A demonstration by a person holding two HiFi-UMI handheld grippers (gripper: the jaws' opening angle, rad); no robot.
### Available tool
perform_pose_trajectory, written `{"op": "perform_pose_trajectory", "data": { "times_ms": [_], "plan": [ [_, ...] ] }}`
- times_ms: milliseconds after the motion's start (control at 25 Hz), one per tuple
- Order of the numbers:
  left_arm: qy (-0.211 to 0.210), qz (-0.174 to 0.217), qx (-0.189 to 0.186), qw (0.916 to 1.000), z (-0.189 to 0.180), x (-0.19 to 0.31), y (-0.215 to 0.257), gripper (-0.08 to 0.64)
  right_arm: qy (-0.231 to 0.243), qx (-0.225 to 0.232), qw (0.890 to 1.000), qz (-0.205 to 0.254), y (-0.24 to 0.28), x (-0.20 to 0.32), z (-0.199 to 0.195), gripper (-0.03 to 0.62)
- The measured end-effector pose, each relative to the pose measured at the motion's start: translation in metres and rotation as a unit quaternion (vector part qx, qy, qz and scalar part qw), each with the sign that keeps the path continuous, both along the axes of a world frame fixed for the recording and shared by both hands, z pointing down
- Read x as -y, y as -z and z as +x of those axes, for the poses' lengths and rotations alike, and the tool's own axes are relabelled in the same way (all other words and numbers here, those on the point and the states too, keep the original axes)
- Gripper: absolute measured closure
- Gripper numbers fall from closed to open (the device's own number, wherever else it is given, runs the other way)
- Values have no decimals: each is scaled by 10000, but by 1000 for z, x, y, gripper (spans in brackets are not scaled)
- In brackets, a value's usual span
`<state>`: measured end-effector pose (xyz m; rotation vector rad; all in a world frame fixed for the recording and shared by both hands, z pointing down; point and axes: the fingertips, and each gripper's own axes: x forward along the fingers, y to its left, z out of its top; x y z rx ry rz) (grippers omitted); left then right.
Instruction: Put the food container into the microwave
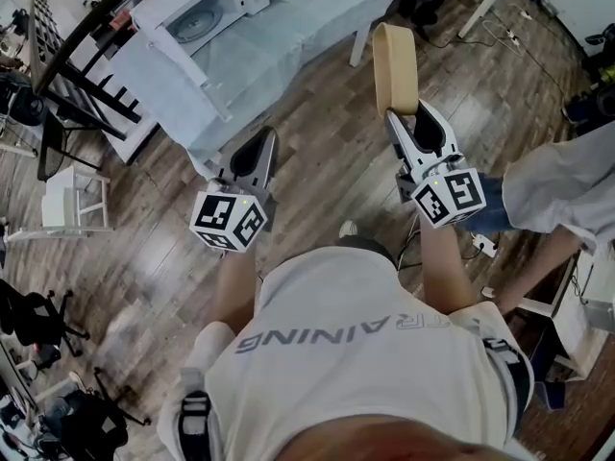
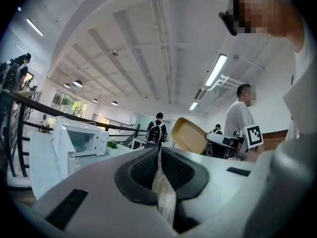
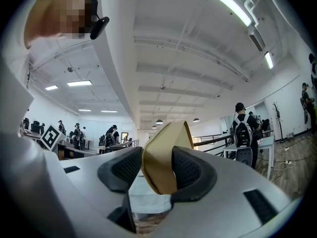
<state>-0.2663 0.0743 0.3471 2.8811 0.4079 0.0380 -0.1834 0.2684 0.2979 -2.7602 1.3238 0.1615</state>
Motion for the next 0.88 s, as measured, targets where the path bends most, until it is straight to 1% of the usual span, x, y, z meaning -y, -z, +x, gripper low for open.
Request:
{"op": "perform_pose_trajectory", "data": {
  "times_ms": [240,440,680,800,880],
  "plan": [
    [198,66,11,9998,48,-18,8,512,230,19,9997,43,4,-13,55,380],
    [422,145,120,9989,85,-35,4,512,443,87,9989,128,-3,-27,103,380],
    [764,162,213,9967,124,-52,-6,512,733,182,9971,110,-18,-42,151,380],
    [827,176,266,9961,143,-59,-11,512,781,246,9966,110,-24,-47,174,380],
    [853,205,304,9957,151,-62,-13,512,815,297,9961,132,-29,-49,184,380]
  ]
}}
